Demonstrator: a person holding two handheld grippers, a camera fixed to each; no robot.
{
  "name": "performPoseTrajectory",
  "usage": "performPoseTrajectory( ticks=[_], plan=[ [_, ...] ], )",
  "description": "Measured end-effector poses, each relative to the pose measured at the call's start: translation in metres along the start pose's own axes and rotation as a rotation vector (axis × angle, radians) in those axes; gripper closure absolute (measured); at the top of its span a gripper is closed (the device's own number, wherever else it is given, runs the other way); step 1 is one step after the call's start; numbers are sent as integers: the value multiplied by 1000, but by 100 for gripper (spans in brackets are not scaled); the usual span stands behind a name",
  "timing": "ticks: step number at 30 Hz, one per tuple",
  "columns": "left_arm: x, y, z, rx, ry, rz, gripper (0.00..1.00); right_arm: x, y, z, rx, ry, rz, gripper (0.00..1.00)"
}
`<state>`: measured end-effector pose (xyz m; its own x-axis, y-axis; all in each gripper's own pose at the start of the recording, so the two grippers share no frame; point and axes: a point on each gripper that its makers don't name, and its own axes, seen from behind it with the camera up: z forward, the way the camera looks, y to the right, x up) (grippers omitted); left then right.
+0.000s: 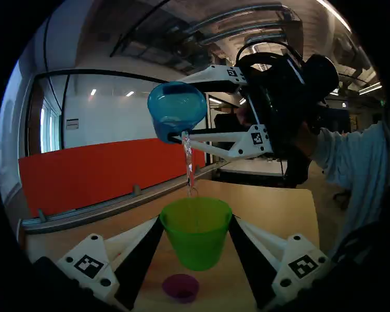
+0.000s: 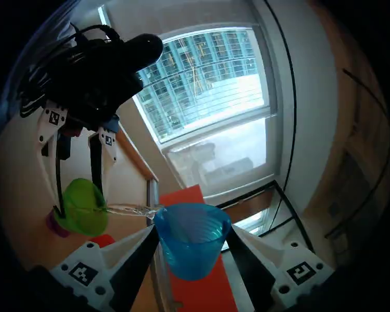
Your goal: Pour water
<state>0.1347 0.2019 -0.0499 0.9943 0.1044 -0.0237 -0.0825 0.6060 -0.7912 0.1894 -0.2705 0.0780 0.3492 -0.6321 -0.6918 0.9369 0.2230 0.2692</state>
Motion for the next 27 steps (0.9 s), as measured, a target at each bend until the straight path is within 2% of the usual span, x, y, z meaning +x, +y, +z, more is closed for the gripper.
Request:
performPoseTrajectory(
  ticks=[27],
  plan=[
    [2,1,-1,3,1,7,13,13,17,9,-32,0,-153,10]
  ],
)
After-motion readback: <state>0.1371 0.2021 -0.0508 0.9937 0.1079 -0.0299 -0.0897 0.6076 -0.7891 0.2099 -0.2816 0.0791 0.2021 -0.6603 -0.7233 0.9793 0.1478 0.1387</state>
